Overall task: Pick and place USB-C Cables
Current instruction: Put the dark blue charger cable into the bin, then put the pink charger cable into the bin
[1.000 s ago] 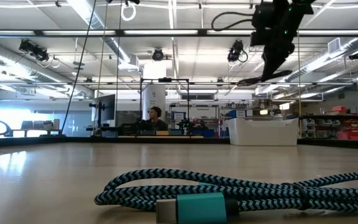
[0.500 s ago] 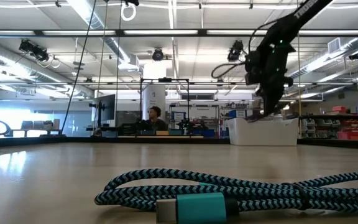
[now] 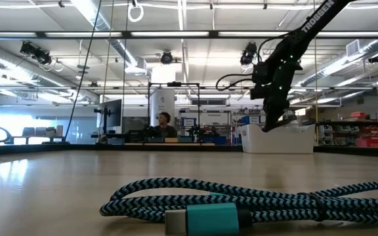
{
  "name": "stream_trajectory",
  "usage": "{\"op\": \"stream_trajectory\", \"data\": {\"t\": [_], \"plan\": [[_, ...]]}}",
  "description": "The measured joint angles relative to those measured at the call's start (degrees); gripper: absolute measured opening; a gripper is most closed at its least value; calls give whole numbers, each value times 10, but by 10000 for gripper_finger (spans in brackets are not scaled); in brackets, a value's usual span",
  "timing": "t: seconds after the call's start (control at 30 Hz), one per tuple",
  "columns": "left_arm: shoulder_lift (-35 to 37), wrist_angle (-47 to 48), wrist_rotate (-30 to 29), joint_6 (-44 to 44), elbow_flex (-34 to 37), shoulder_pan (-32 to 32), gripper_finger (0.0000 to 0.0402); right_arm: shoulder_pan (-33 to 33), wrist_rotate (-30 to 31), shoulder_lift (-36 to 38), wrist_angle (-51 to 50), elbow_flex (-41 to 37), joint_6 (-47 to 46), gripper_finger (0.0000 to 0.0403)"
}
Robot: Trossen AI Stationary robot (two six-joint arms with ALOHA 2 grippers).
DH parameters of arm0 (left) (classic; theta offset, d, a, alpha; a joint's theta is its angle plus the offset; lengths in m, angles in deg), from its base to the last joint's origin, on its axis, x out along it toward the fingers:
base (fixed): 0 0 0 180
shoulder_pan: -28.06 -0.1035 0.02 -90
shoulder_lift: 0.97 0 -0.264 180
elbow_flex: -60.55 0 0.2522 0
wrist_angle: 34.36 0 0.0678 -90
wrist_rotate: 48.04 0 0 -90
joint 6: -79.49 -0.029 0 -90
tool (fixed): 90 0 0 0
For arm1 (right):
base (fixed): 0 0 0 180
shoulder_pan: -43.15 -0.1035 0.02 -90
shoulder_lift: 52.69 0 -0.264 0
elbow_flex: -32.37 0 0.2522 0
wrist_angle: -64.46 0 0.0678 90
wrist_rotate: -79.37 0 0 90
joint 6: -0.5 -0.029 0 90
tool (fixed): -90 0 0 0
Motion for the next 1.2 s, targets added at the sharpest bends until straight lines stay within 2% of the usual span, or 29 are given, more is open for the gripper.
{"op": "stream_trajectory", "data": {"t": [0.17, 0.23, 0.33, 0.5, 0.67, 0.9, 1.2], "plan": [[0, 1, 0, 11, 0, 0, 172, 1, 39, 3, -2, 0, 1, 93], [0, 1, 0, 11, 0, 0, 172, 0, 80, 6, -12, 0, -2, 121], [0, 3, 0, 11, 0, 0, 172, -17, 147, 26, -68, 18, -54, 156], [0, 8, 0, -4, 0, 0, 172, -74, 90, 98, -137, 43, -152, 169], [0, 36, 1, -46, 0, 0, 172, -189, 68, 175, -150, 24, -285, 153], [0, 73, 1, -83, 0, 0, 172, -406, 56, 234, -166, -44, -520, 131], [0, 98, 1, -101, 0, 0, 172, -639, -68, 245, -160, -116, -846, 130]]}}
